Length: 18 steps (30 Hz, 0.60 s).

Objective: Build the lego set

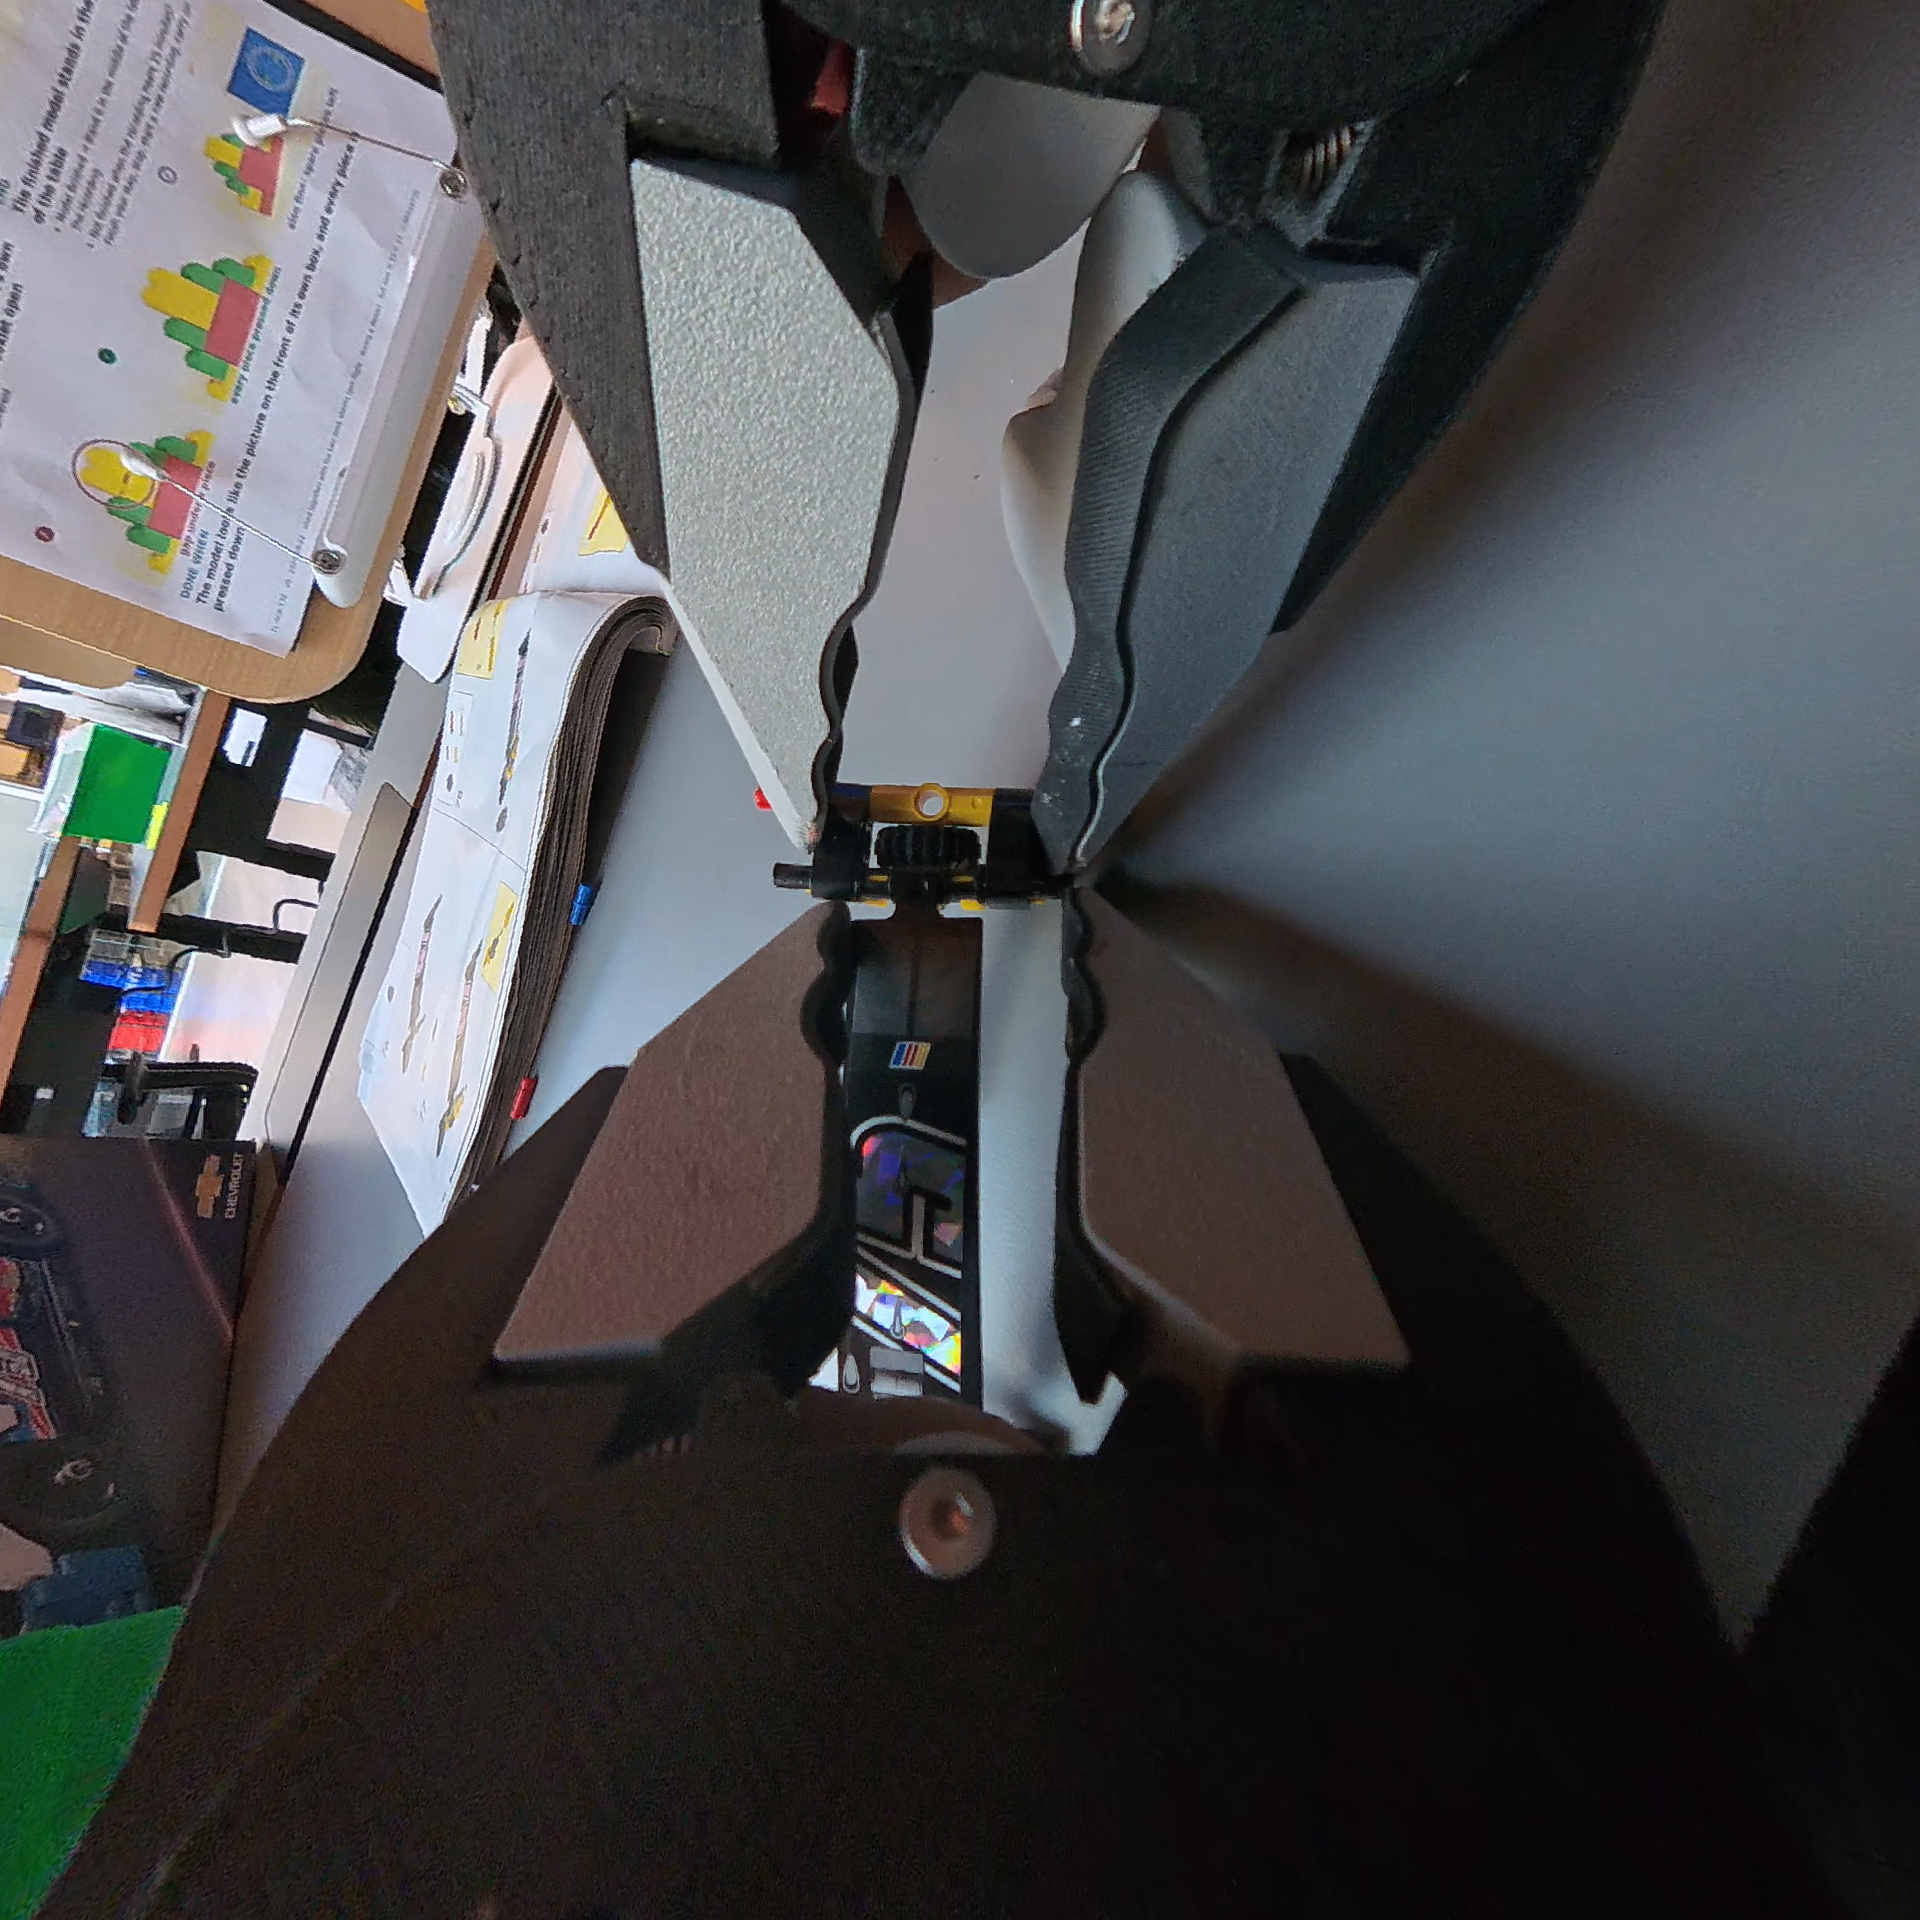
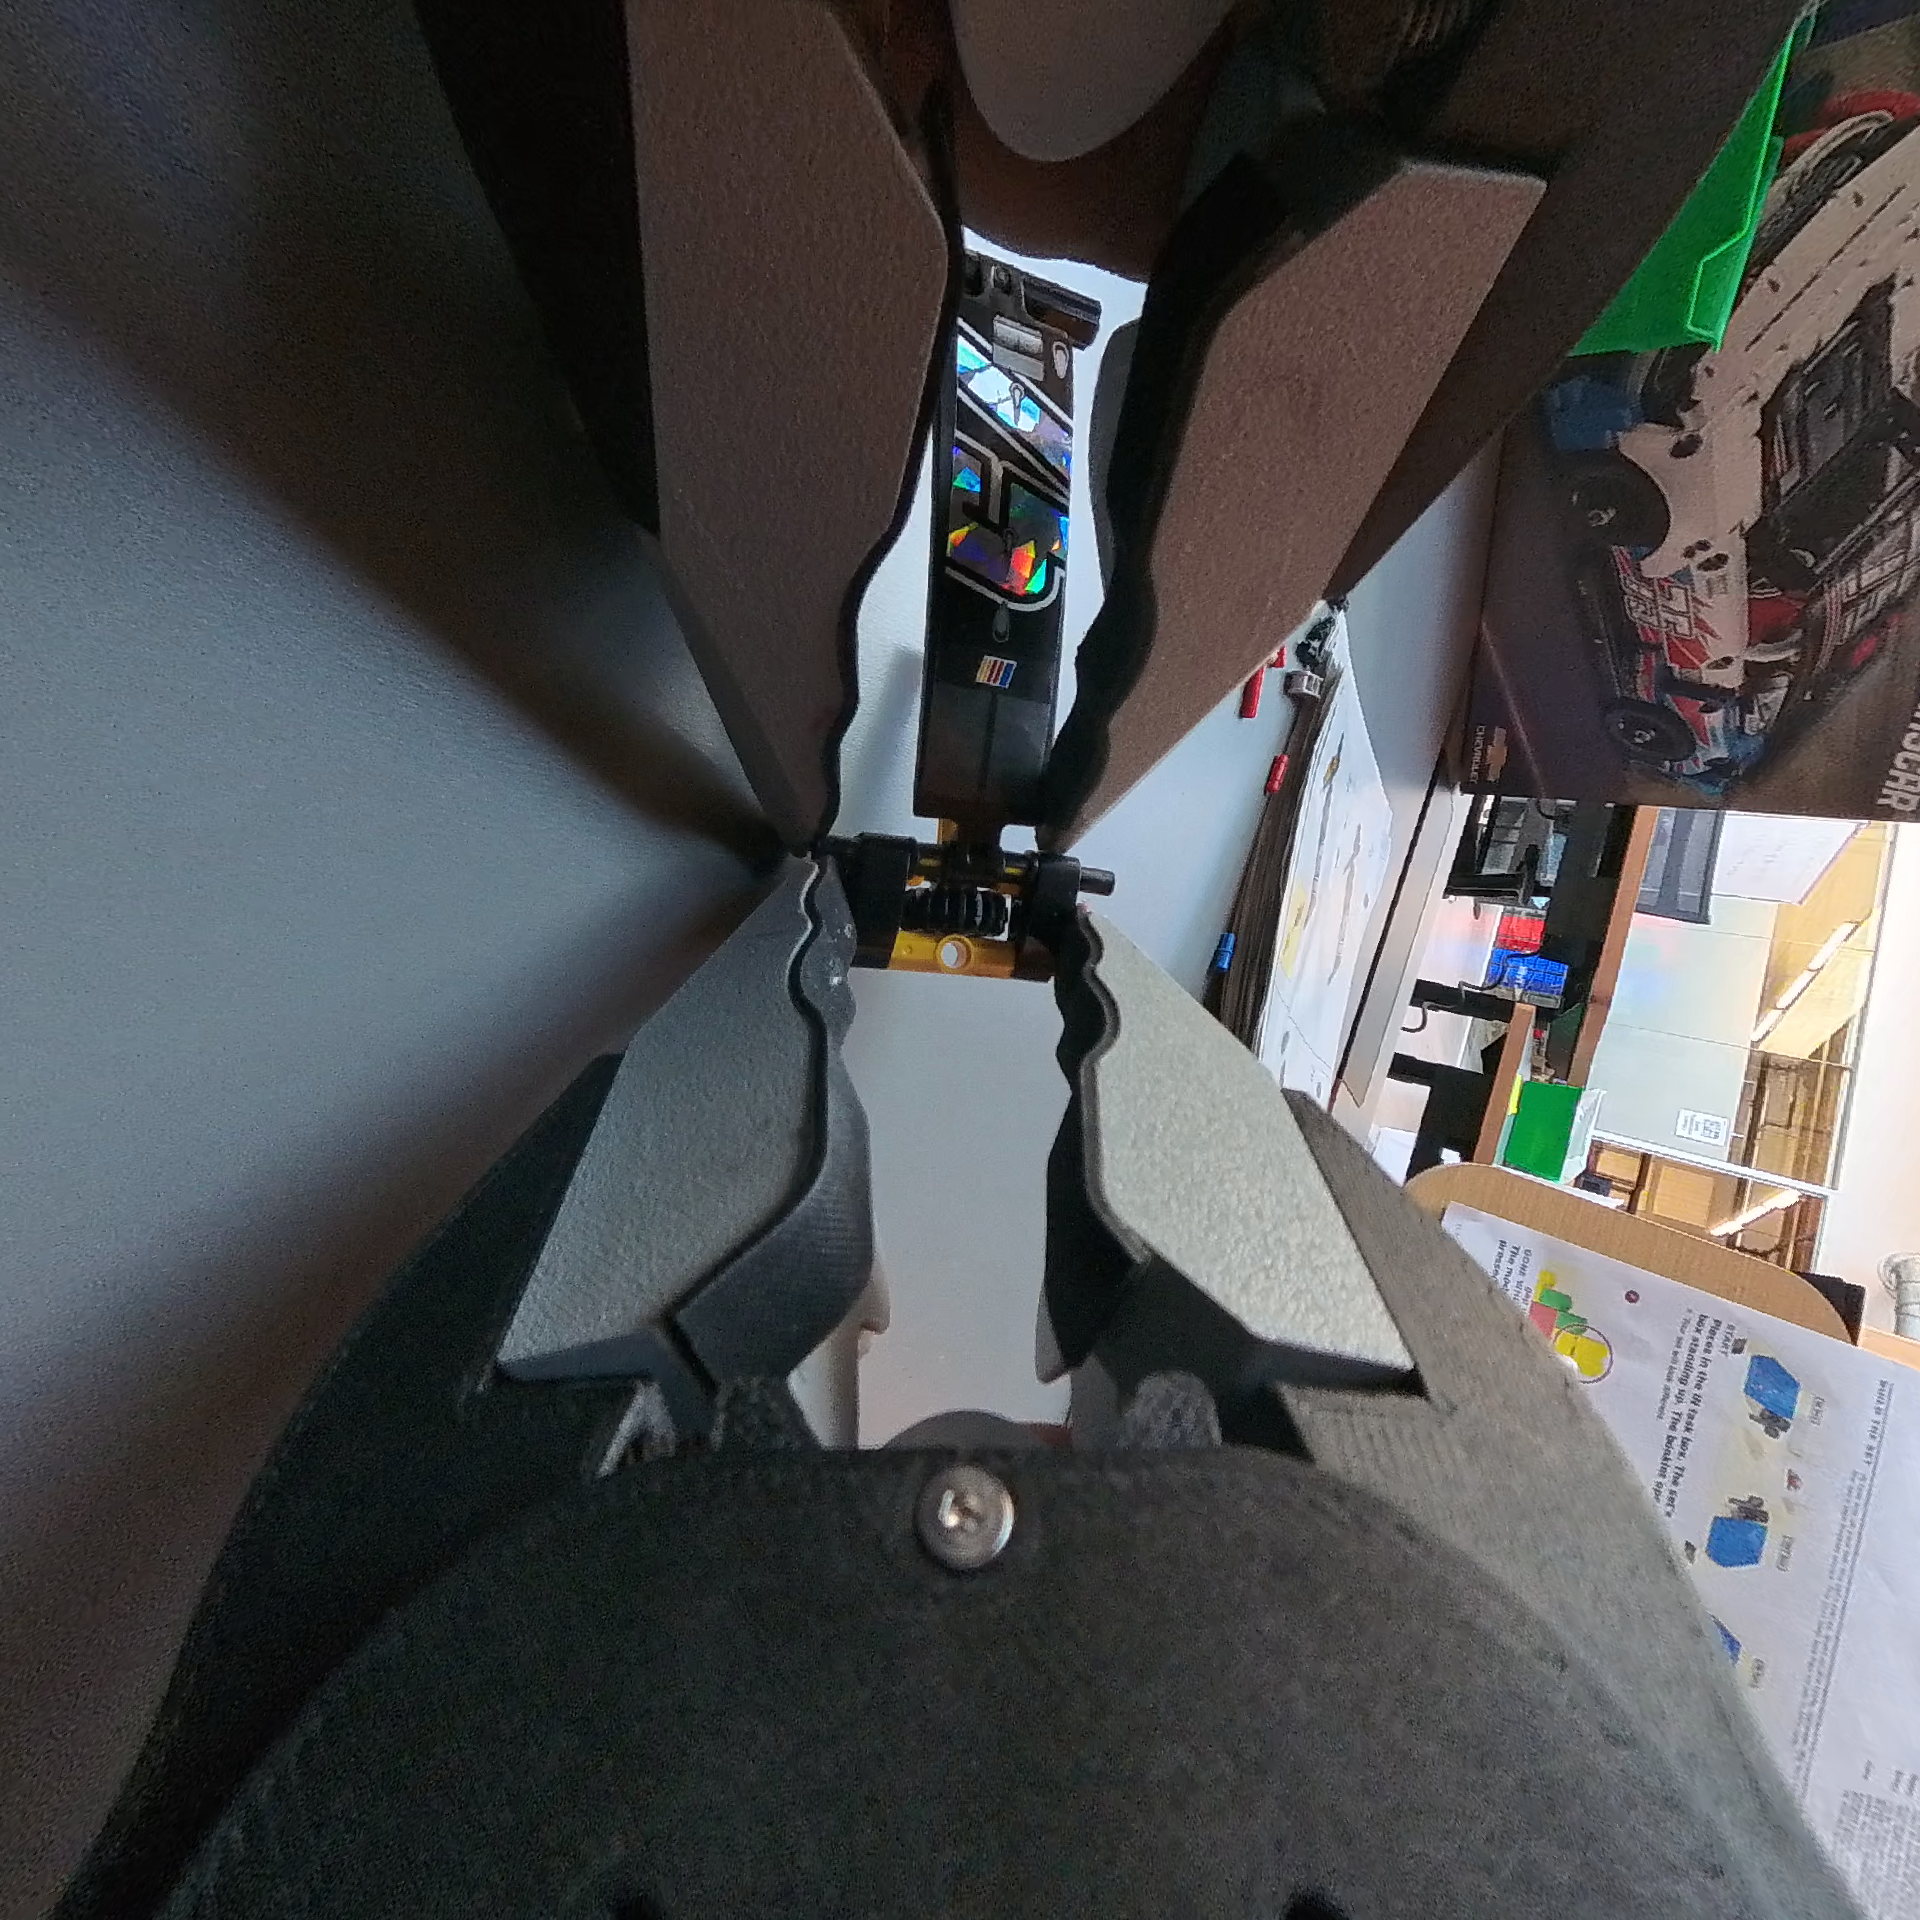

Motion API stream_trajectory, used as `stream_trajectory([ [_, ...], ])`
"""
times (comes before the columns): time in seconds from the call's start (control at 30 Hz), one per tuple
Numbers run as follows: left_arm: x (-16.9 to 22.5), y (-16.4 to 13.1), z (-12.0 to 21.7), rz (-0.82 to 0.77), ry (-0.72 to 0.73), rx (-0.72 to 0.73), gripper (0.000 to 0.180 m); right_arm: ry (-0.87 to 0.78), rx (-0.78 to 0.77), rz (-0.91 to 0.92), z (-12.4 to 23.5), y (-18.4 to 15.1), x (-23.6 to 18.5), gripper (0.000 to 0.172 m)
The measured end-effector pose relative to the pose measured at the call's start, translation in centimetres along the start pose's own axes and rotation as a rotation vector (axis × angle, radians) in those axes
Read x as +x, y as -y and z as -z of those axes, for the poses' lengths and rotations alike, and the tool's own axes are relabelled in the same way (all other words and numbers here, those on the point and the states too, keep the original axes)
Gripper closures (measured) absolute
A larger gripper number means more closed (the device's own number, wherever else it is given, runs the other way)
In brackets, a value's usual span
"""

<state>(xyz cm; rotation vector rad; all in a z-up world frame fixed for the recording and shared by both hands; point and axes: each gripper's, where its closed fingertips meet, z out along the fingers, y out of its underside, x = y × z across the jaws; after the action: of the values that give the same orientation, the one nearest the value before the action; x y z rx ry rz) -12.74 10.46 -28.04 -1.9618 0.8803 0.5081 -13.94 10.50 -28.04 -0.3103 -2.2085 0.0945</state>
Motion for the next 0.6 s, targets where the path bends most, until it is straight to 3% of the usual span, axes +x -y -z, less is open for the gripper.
stream_trajectory([
  [0.03,0.0,0.0,0.0,0.005,0.002,-0.001,0.146,0.000,0.002,-0.002,0.0,0.0,0.0,0.135],
  [0.33,-0.1,-0.2,0.0,0.054,0.001,-0.024,0.144,0.015,0.013,-0.026,-0.1,-0.1,0.0,0.133],
  [0.53,-1.0,-0.7,-0.2,-0.056,0.050,0.014,0.140,-0.184,0.031,-0.198,-0.4,-0.5,0.9,0.128],
  [0.6,-1.0,-0.6,-0.1,-0.060,0.056,0.015,0.139,-0.242,0.032,-0.166,-0.1,-0.4,1.0,0.128],
])
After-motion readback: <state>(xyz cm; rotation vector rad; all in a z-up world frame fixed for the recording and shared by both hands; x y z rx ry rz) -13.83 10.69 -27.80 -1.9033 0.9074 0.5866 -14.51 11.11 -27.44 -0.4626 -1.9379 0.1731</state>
